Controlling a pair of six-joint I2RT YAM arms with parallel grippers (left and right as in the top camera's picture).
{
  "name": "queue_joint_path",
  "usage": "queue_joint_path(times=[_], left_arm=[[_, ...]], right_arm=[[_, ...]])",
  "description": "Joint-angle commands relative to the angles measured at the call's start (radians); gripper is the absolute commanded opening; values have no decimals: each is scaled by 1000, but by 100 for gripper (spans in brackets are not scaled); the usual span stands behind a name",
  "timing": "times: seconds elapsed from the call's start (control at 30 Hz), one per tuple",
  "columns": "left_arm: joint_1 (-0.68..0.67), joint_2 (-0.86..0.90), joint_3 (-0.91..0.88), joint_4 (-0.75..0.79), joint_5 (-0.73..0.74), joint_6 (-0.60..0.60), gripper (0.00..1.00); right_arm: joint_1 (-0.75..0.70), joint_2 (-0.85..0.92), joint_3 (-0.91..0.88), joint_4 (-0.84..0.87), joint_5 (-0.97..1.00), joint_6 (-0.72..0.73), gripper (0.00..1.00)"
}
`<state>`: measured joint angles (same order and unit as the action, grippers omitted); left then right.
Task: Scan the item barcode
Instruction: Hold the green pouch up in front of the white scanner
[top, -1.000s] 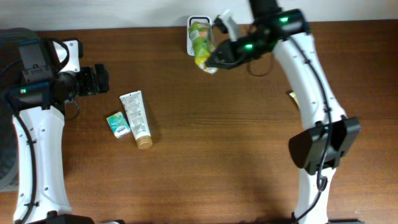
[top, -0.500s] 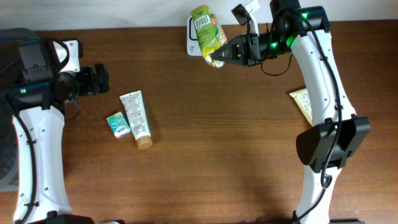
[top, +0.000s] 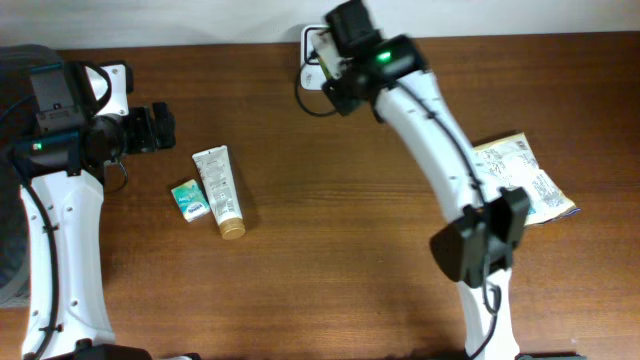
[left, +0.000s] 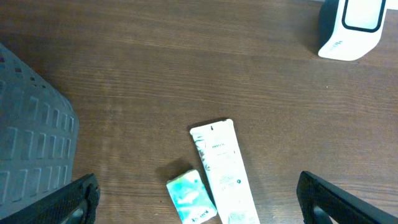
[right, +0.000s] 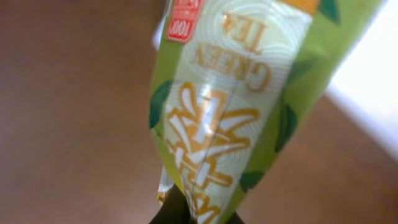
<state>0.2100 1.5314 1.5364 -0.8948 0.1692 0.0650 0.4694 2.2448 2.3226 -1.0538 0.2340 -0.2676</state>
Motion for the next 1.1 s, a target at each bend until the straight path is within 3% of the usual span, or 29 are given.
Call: queue_joint_path(times=[0.0,0.27,0.5,1.07], left_arm=[[2,-8,7,-1,11,19,99],[2,-8,7,-1,11,19,99],[2,-8,7,-1,10,19,99],[2,-8,7,-1,11,19,99]], right_arm=[[21,73,7,202,397,-201,4],[7,262,4,584,512,-611,4],[2,330,4,764,564,-619,4],[-5,350,4,744,616,-618,4]])
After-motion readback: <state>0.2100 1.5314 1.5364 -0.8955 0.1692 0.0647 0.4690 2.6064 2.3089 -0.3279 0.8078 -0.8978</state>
